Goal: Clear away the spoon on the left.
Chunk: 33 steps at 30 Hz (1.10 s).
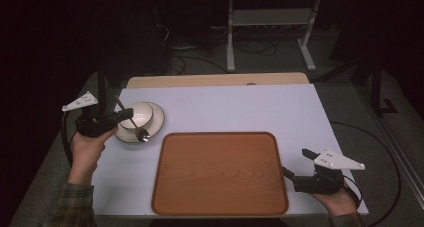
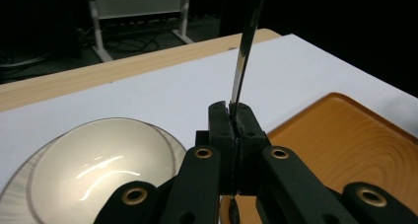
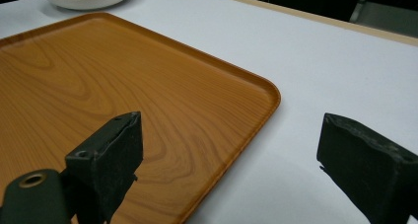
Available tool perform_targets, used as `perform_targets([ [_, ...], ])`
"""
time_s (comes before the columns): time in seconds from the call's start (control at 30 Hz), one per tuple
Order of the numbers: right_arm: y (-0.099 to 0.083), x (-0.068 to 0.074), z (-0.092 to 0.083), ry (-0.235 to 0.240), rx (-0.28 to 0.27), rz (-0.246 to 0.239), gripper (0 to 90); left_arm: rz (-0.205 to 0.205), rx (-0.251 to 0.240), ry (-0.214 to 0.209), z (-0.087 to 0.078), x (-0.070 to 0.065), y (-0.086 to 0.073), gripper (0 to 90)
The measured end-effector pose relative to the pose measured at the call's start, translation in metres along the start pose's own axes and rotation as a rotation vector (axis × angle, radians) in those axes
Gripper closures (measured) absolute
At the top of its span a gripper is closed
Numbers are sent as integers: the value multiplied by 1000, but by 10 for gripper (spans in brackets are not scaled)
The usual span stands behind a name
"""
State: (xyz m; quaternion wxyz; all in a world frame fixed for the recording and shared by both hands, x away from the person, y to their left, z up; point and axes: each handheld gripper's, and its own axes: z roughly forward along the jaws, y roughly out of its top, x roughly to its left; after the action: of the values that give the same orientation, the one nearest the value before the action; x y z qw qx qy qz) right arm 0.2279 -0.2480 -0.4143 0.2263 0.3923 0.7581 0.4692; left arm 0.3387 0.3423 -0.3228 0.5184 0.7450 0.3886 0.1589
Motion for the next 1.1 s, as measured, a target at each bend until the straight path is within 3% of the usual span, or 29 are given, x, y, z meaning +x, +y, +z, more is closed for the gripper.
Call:
perform_targets([
  [0.7,-1,0,-1,-3,-2,2,97,62,99,-111,19,-46,-21,882],
  [1.1,0,0,-2,-2,-5,-2,97,93,197,-159,33,-63,-38,883],
])
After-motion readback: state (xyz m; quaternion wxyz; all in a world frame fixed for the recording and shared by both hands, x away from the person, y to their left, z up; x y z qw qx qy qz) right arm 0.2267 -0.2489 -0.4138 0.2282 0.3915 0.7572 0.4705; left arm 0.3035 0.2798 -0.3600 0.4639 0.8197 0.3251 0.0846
